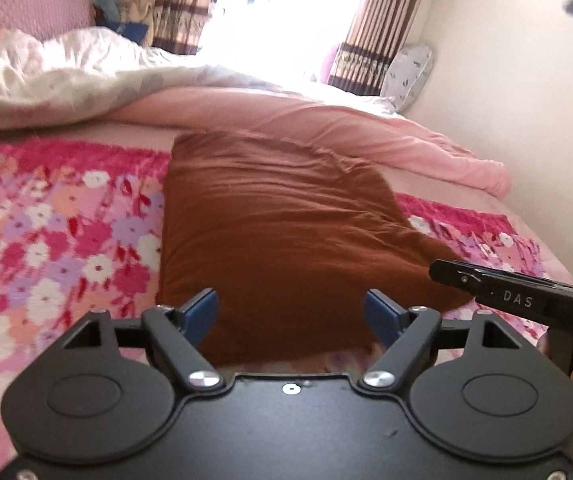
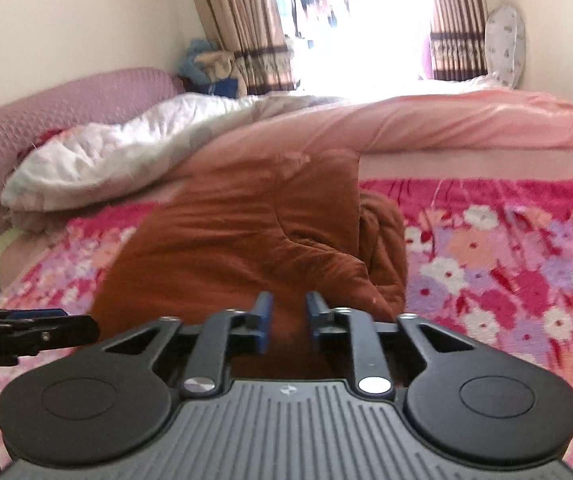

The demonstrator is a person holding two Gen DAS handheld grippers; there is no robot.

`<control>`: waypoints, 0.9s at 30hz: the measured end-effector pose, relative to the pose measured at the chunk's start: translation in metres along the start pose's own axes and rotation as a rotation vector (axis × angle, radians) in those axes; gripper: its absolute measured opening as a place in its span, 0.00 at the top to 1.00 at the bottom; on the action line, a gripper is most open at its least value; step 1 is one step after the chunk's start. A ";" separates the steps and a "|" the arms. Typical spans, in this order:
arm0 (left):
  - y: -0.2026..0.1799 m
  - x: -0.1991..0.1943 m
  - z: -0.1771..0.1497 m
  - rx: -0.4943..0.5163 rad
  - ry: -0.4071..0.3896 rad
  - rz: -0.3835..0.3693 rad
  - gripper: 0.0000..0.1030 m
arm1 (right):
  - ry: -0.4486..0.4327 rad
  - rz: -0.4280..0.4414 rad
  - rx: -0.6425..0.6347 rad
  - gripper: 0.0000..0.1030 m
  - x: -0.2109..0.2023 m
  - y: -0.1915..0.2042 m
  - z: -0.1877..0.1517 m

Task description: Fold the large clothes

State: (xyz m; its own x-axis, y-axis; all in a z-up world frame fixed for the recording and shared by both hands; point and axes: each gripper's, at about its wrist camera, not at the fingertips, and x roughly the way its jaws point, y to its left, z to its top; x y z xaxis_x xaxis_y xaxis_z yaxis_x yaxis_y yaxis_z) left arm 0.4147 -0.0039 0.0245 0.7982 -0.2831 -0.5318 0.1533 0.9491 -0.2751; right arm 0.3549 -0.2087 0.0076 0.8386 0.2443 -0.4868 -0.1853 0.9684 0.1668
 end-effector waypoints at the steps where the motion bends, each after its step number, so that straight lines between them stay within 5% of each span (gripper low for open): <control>1: -0.005 -0.014 -0.002 0.005 -0.008 0.017 0.21 | -0.003 0.001 -0.003 0.62 -0.010 0.003 0.000; 12: -0.037 -0.099 -0.054 0.000 0.037 0.129 0.20 | -0.038 -0.122 -0.093 0.39 -0.129 0.046 -0.034; 27: -0.033 -0.118 -0.089 -0.017 0.074 0.153 0.20 | 0.023 -0.142 -0.069 0.39 -0.147 0.055 -0.073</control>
State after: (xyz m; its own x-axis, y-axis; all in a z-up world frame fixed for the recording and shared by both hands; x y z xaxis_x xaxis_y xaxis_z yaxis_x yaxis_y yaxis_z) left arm 0.2635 -0.0139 0.0252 0.7660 -0.1453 -0.6262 0.0230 0.9797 -0.1992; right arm 0.1837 -0.1876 0.0258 0.8473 0.1053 -0.5205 -0.1013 0.9942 0.0361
